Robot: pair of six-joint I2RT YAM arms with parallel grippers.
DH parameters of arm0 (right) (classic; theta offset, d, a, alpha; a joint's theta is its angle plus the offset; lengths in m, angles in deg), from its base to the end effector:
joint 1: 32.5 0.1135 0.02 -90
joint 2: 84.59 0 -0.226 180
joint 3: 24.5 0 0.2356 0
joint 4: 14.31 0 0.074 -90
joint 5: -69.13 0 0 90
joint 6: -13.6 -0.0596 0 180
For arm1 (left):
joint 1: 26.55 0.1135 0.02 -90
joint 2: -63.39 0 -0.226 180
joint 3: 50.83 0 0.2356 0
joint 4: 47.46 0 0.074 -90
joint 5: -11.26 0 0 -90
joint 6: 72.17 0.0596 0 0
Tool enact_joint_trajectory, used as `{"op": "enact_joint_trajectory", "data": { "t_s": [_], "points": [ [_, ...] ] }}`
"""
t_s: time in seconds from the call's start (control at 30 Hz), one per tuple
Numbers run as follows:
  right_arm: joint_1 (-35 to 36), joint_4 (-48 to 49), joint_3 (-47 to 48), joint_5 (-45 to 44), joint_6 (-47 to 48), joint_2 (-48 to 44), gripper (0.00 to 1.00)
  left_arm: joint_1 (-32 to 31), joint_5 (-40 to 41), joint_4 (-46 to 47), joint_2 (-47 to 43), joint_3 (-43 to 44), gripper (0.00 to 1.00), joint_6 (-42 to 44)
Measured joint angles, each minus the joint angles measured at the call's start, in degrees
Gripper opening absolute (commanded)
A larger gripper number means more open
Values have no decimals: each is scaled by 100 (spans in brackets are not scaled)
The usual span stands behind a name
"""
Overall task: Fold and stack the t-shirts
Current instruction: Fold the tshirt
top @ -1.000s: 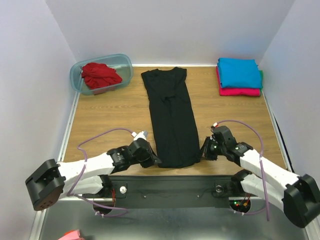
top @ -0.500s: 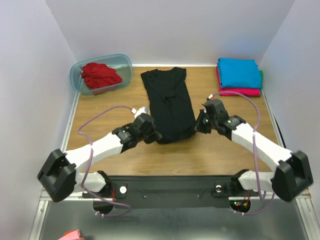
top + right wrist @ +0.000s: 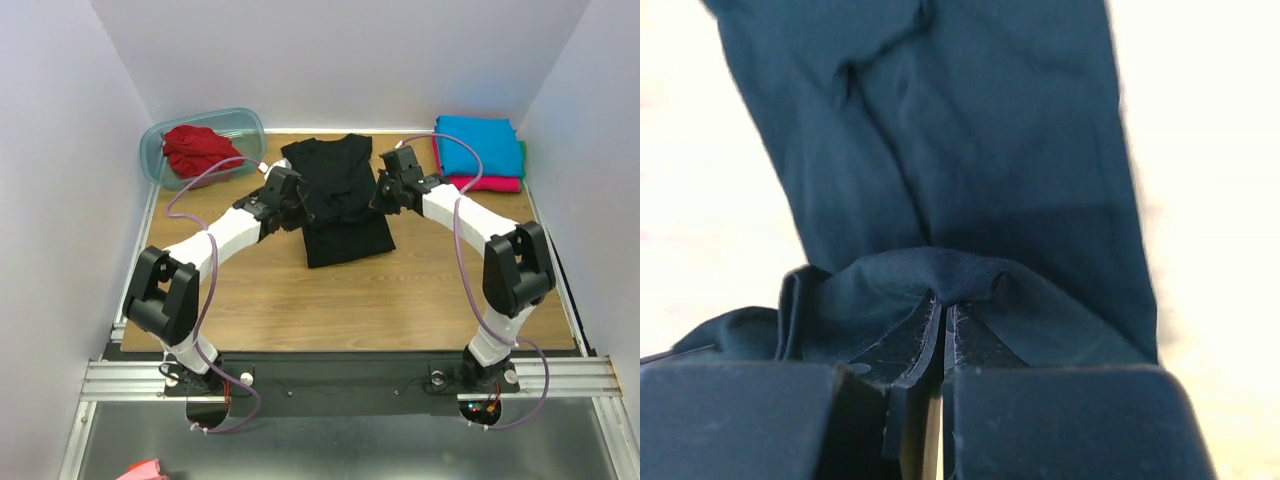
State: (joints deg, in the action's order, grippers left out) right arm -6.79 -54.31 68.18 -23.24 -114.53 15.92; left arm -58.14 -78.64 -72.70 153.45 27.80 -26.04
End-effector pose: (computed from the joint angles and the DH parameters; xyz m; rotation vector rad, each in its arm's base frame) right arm 0.3473 0.1645 0.2046 0.2853 2.4407 0.4578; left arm 0.3053 -0.1876 0.2130 -0.2479 2.2954 -0.7079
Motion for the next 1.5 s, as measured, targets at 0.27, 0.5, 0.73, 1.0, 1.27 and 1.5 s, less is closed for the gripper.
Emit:
{"op": "enact_joint_trajectory", "data": {
  "t_s": [0.27,0.5,0.73,1.0,1.27,1.5],
  "points": [
    [-273,-2,649,127,90,704,0,474,-402,-2,997,822,0,535],
    [-400,0,1025,208,131,1259,7,616,-612,-31,1644,1266,3,813],
    [-566,-7,1257,319,205,1513,78,800,-785,-90,1869,1600,98,1014],
    [-614,116,702,960,411,896,100,789,-984,46,1386,918,98,1058],
    [-210,487,-192,2127,509,538,100,581,-1110,498,-321,-1193,98,669],
    [39,673,669,2352,535,1526,100,570,-984,365,-1322,-2422,98,376]
  ]
}}
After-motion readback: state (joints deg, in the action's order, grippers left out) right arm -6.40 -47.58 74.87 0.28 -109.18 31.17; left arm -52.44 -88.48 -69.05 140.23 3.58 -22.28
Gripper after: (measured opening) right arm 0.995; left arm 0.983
